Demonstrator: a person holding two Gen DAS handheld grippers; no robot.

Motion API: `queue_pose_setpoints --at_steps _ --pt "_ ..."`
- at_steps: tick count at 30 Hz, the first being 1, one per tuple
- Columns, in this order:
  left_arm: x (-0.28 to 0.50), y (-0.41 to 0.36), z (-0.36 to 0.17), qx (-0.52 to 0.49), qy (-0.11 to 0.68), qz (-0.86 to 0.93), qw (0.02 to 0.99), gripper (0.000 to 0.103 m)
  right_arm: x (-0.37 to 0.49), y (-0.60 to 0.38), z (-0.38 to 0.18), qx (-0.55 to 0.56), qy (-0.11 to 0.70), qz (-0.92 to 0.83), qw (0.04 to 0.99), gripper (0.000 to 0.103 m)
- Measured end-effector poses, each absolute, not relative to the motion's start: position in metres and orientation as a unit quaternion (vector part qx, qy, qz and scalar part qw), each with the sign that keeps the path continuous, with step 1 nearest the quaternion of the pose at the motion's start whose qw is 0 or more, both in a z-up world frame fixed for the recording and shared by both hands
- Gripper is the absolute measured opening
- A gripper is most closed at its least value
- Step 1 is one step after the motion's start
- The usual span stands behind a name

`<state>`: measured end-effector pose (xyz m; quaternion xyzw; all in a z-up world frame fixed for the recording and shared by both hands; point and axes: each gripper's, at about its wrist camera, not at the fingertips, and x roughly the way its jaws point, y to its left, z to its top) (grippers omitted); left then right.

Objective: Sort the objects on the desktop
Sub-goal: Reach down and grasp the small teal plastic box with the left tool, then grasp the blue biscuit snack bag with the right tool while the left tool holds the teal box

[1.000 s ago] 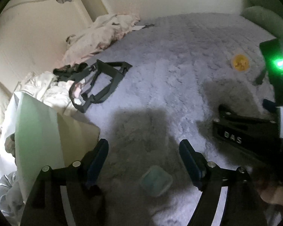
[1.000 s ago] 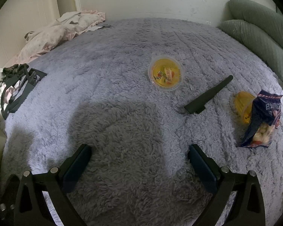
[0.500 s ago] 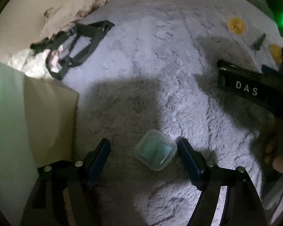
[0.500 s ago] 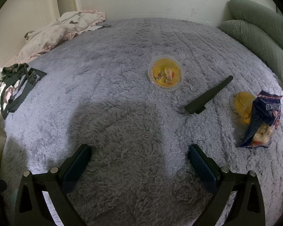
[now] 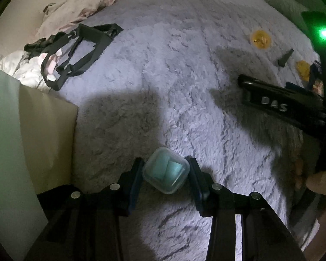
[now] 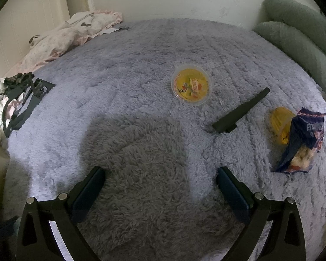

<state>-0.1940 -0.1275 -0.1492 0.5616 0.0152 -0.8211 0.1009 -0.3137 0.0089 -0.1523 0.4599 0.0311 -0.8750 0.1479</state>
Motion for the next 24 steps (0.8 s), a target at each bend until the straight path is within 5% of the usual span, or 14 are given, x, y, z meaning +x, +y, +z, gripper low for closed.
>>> queue_pose_setpoints --at_steps 3,14,24 --pt "-0.197 -0.124 -0.146 0.554 0.017 -0.826 0.103 0.042 -0.315 0.028 -0.140 0.457 -0.003 -0.879 0.138 0.089" --pt "-0.207 -0.097 -0.138 0.515 0.011 -0.852 0.093 0.042 -0.297 0.104 -0.088 0.366 -0.013 -0.928 0.059 0.089" --pt "-0.224 -0.083 -0.148 0.459 0.033 -0.885 0.066 0.042 -0.321 0.139 -0.135 0.365 -0.066 -0.928 0.024 0.089"
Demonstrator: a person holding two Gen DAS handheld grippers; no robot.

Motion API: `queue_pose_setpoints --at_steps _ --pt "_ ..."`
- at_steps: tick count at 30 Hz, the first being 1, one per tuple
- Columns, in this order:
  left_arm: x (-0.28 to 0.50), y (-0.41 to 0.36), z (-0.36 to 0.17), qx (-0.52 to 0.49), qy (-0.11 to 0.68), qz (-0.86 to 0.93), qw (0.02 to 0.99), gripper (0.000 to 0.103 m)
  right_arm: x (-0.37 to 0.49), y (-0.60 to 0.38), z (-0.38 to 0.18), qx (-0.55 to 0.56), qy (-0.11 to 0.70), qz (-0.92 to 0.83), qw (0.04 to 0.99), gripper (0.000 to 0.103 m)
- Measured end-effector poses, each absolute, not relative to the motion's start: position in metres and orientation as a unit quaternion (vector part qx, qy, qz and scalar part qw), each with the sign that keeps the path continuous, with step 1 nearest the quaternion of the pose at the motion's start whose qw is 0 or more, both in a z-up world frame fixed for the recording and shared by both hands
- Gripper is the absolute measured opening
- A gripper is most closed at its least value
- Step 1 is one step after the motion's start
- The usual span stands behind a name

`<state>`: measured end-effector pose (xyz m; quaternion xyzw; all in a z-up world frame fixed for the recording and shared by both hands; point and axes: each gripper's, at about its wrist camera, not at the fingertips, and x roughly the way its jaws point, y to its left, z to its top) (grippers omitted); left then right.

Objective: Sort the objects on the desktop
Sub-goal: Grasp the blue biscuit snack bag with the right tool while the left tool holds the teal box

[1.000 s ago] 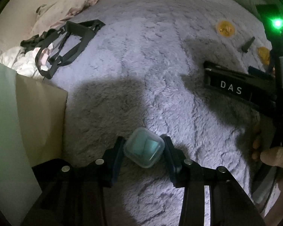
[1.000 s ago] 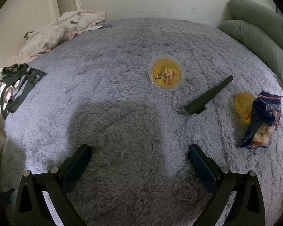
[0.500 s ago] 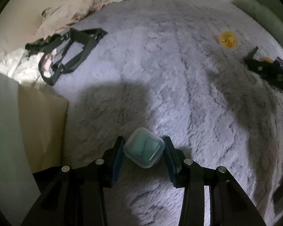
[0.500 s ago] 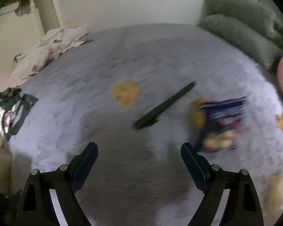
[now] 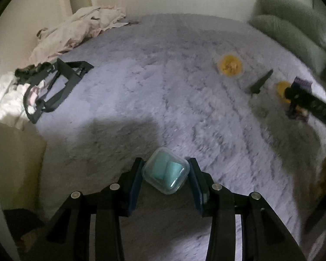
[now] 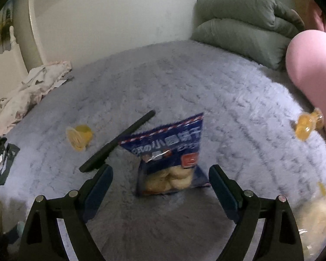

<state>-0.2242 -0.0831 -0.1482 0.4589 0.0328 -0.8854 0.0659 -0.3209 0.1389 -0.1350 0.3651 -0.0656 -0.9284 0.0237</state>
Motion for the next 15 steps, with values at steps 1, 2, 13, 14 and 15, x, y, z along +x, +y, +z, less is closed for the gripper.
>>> queue_pose_setpoints --at_steps 1,2,13,14,15 --pt "-0.225 -0.084 -0.149 0.456 0.040 -0.887 0.061 0.042 -0.320 0.137 -0.135 0.352 -0.065 -0.934 0.020 0.089" --pt "-0.228 -0.086 -0.151 0.454 0.043 -0.888 0.060 0.042 -0.318 0.137 -0.135 0.344 -0.067 -0.936 0.015 0.089" --pt "-0.230 -0.079 -0.158 0.430 0.023 -0.899 0.075 0.043 -0.336 0.187 -0.162 0.345 -0.267 -0.899 -0.034 0.069" --pt "-0.230 -0.079 -0.158 0.430 0.023 -0.899 0.075 0.043 -0.335 0.187 -0.161 0.341 -0.268 -0.900 -0.031 0.068" --pt "-0.230 -0.079 -0.158 0.430 0.024 -0.899 0.075 0.043 -0.335 0.188 -0.161 0.340 -0.270 -0.900 -0.029 0.067"
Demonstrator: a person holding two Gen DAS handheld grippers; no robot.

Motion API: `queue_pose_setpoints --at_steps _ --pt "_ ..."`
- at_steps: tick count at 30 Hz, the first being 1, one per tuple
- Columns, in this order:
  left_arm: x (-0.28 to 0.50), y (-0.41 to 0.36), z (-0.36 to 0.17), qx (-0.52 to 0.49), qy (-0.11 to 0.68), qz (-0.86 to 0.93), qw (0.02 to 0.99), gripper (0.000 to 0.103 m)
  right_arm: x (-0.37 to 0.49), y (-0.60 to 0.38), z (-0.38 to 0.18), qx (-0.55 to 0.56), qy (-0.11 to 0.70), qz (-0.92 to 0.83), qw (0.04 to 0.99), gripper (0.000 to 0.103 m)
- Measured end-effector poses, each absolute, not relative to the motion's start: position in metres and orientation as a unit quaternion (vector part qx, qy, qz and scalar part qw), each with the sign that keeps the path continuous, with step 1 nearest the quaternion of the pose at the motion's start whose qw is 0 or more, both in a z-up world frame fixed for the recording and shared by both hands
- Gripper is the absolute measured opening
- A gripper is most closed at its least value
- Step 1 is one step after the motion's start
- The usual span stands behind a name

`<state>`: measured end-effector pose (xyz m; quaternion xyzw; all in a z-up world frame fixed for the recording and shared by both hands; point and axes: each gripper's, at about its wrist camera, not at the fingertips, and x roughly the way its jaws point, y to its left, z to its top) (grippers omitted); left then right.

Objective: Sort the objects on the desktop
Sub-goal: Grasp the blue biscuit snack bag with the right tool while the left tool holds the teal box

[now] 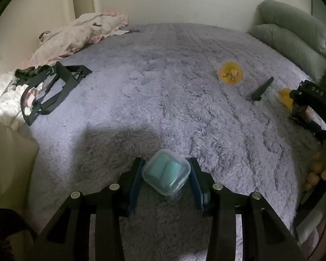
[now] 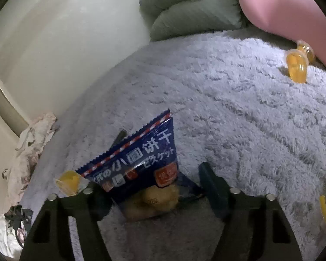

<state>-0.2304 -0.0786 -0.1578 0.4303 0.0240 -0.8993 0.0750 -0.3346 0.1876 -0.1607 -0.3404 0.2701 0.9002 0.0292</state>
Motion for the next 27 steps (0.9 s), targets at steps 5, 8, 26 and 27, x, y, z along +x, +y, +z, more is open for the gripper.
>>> queue_pose_setpoints --at_steps 5,8,26,27 --pt "-0.231 -0.080 -0.158 0.429 0.032 -0.900 0.071 0.043 -0.333 0.179 -0.161 -0.343 0.273 0.899 -0.010 0.043" --pt "-0.231 -0.082 -0.158 0.428 0.038 -0.900 0.068 0.043 -0.333 0.158 -0.158 -0.363 0.252 0.896 -0.048 0.043" --pt "-0.230 -0.089 -0.158 0.425 0.058 -0.902 0.055 0.043 -0.304 0.054 -0.127 -0.467 0.066 0.816 -0.336 0.043" --pt "-0.230 -0.089 -0.158 0.425 0.059 -0.902 0.055 0.044 -0.301 0.045 -0.135 -0.480 0.050 0.810 -0.334 0.043"
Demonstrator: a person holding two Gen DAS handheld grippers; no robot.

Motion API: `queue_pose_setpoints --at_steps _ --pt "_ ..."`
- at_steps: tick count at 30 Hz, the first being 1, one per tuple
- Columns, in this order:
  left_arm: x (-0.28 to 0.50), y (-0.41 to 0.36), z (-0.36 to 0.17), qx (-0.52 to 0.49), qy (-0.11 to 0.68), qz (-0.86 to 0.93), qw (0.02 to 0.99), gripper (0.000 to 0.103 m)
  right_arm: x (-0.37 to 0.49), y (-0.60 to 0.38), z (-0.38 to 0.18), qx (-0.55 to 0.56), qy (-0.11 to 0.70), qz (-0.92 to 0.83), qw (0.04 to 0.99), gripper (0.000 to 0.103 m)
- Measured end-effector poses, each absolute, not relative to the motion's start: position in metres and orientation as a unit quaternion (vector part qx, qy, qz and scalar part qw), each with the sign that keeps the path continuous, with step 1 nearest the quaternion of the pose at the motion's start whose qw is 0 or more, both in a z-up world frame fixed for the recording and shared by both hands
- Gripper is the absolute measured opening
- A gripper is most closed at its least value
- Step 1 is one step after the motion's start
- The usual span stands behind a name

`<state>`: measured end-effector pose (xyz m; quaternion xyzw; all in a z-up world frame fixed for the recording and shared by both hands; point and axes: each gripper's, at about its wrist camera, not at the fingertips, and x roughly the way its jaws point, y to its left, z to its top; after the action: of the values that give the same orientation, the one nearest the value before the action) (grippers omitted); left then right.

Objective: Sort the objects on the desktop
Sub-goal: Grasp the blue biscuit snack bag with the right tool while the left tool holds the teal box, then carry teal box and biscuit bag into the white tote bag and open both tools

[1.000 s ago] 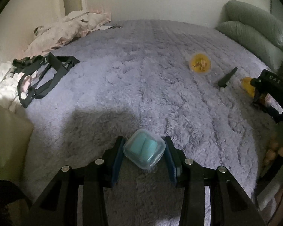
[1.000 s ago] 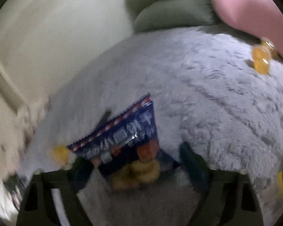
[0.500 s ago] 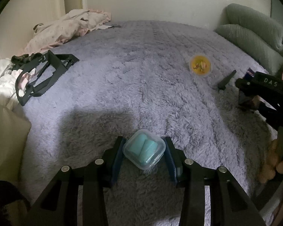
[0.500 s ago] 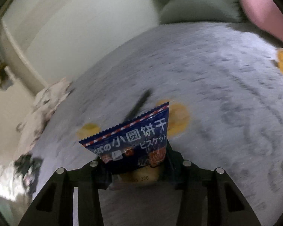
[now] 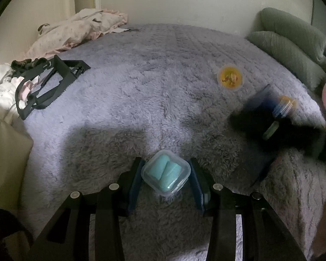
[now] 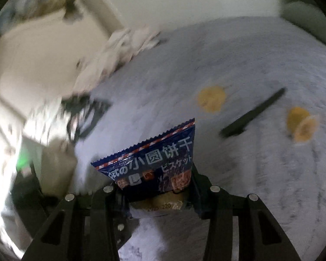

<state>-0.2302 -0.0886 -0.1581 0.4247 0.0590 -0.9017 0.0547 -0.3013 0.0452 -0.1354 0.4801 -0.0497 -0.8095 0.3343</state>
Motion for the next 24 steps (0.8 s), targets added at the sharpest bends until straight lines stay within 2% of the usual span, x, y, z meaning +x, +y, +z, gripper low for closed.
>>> queue_pose_setpoints --at_steps 2,5,6,8,9,11,12,22,24 --pt "-0.230 -0.088 -0.158 0.424 0.057 -0.902 0.054 0.045 -0.303 0.034 -0.156 0.498 -0.015 -0.809 0.311 0.044" --pt "-0.231 -0.087 -0.159 0.424 0.054 -0.902 0.056 0.045 -0.299 0.023 -0.154 0.464 0.008 -0.833 0.301 0.047" --pt "-0.231 -0.087 -0.159 0.423 0.055 -0.903 0.055 0.046 -0.297 0.021 -0.155 0.456 0.015 -0.837 0.301 0.051" --pt "-0.230 -0.089 -0.160 0.421 0.059 -0.903 0.056 0.049 -0.292 0.011 -0.160 0.433 0.027 -0.842 0.321 0.070" --pt "-0.230 -0.090 -0.161 0.421 0.062 -0.903 0.057 0.052 -0.293 0.007 -0.163 0.430 0.032 -0.841 0.326 0.085" --pt "-0.229 -0.091 -0.161 0.419 0.069 -0.904 0.053 0.052 -0.294 -0.009 -0.165 0.433 0.060 -0.841 0.318 0.094" --pt "-0.228 -0.092 -0.162 0.418 0.073 -0.904 0.052 0.052 -0.296 -0.015 -0.168 0.436 0.059 -0.840 0.318 0.103" --pt "-0.229 -0.092 -0.162 0.419 0.074 -0.904 0.052 0.053 -0.295 -0.013 -0.170 0.430 0.053 -0.844 0.316 0.103" --pt "-0.229 -0.091 -0.162 0.421 0.068 -0.903 0.054 0.049 -0.295 -0.012 -0.170 0.429 0.050 -0.845 0.316 0.103"
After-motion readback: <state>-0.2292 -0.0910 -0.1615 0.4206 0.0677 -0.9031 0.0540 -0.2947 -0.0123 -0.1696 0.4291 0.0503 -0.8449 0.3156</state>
